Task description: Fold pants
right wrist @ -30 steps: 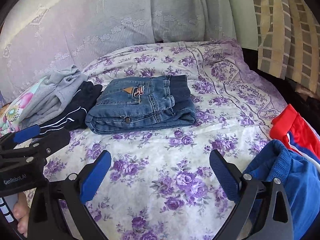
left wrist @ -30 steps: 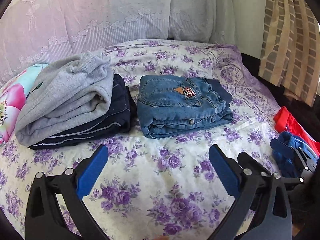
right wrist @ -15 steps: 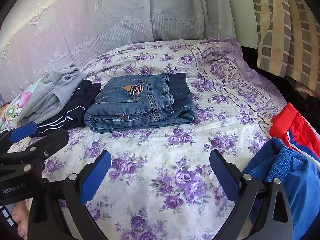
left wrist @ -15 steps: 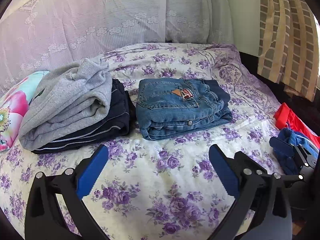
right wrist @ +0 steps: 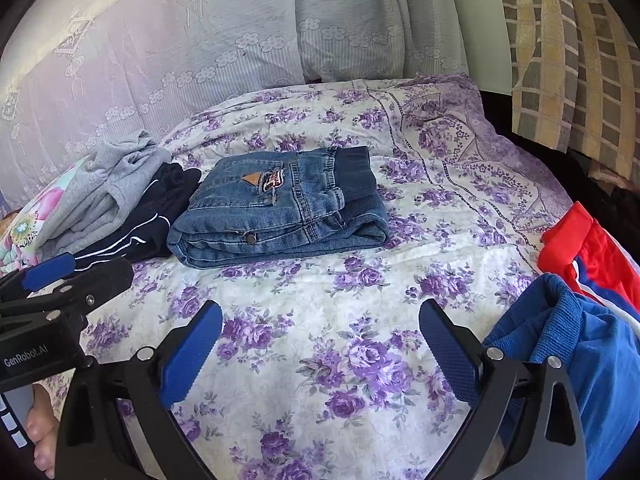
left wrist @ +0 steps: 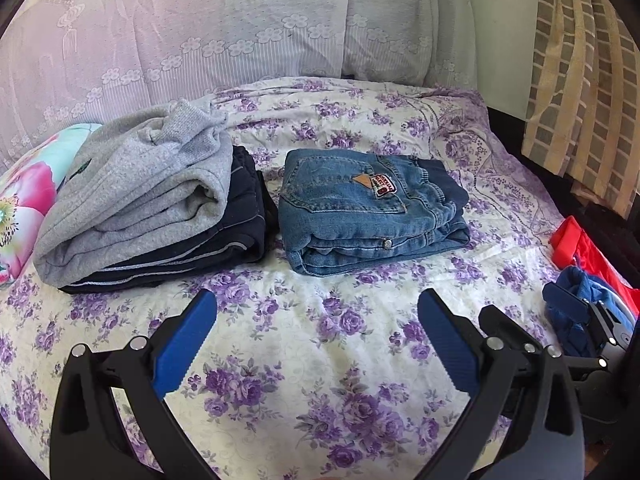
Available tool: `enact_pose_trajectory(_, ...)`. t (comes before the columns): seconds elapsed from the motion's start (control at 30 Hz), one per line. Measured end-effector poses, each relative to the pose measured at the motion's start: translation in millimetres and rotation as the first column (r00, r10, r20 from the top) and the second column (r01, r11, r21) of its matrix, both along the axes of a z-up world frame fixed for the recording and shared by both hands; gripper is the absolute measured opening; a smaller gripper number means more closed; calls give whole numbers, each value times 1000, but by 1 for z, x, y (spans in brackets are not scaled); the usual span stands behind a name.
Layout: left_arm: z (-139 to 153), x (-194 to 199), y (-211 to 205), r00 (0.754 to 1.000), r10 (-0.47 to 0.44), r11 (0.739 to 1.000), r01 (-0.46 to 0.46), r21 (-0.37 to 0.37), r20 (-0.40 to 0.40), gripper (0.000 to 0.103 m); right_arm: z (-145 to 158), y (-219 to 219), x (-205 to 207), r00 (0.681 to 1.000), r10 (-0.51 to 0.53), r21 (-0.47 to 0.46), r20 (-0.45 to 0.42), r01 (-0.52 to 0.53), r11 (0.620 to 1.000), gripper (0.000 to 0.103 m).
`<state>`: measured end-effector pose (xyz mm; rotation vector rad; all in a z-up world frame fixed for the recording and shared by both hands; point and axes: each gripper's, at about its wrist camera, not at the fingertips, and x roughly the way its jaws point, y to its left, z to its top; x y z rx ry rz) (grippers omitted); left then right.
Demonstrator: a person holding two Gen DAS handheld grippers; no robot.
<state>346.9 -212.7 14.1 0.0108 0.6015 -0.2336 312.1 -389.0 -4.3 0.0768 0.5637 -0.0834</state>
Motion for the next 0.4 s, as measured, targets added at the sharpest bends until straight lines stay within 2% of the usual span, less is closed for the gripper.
enact_pose_trajectory(0.4,-2,2,-2,1000,-1,1000,1,-6,-27,98,0,-1,0,1000,0,1,0,0,1000,99)
